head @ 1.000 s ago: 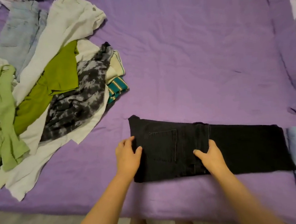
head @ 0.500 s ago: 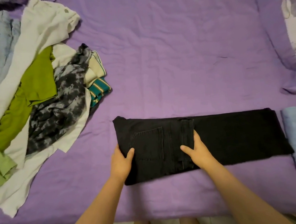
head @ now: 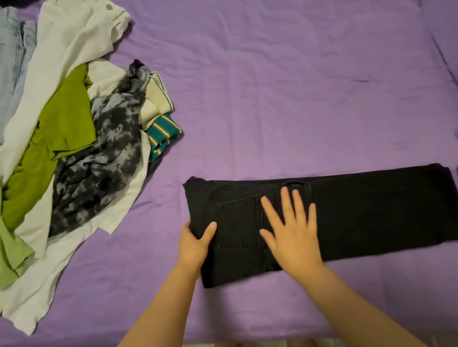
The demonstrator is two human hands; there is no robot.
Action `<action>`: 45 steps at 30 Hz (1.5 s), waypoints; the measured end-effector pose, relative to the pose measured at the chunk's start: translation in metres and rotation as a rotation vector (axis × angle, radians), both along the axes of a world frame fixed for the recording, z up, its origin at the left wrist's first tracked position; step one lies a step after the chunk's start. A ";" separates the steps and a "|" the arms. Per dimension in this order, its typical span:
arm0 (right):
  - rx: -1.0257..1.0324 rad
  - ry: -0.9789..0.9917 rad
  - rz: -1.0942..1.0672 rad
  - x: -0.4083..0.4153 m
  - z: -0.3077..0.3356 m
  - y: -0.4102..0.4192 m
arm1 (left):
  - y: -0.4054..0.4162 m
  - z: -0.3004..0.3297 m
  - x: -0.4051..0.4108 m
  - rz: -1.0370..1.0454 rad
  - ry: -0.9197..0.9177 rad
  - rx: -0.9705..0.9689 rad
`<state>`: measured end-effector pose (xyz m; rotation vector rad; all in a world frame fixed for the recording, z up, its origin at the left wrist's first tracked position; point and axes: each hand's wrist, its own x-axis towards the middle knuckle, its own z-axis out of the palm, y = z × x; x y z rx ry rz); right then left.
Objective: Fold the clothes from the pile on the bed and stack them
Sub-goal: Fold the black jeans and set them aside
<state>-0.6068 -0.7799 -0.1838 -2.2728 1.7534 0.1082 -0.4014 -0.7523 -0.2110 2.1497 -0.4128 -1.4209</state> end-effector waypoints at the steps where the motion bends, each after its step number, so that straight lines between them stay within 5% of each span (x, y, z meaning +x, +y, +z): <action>1: 0.060 0.042 0.048 0.002 -0.006 0.002 | -0.001 -0.001 0.001 0.003 0.009 0.005; 8: 0.359 0.258 0.119 -0.029 -0.055 -0.005 | -0.008 0.003 -0.001 -0.048 0.021 -0.081; 13: 0.480 0.216 0.052 -0.017 -0.025 -0.020 | -0.020 0.041 0.002 0.040 0.330 -0.064; 19: 0.383 -0.564 -0.286 0.026 0.055 -0.016 | -0.020 0.076 -0.008 0.046 0.522 -0.051; 21: 0.371 -0.656 -0.257 0.039 0.079 -0.010 | -0.022 0.088 -0.016 0.018 0.596 -0.097; 30: 0.168 -0.329 -0.355 -0.009 0.135 -0.014 | -0.053 0.129 -0.092 -0.298 0.758 -0.224; 36: 0.179 -0.534 -0.599 -0.092 0.146 -0.031 | -0.076 0.142 -0.155 -0.628 0.520 -0.279; 41: 0.176 -0.586 -0.669 -0.177 0.132 -0.046 | -0.077 0.124 -0.194 -0.909 -0.088 -0.401; 45: 0.249 -0.601 -0.678 -0.243 0.109 -0.055 | -0.068 0.097 -0.240 -0.989 -0.306 -0.351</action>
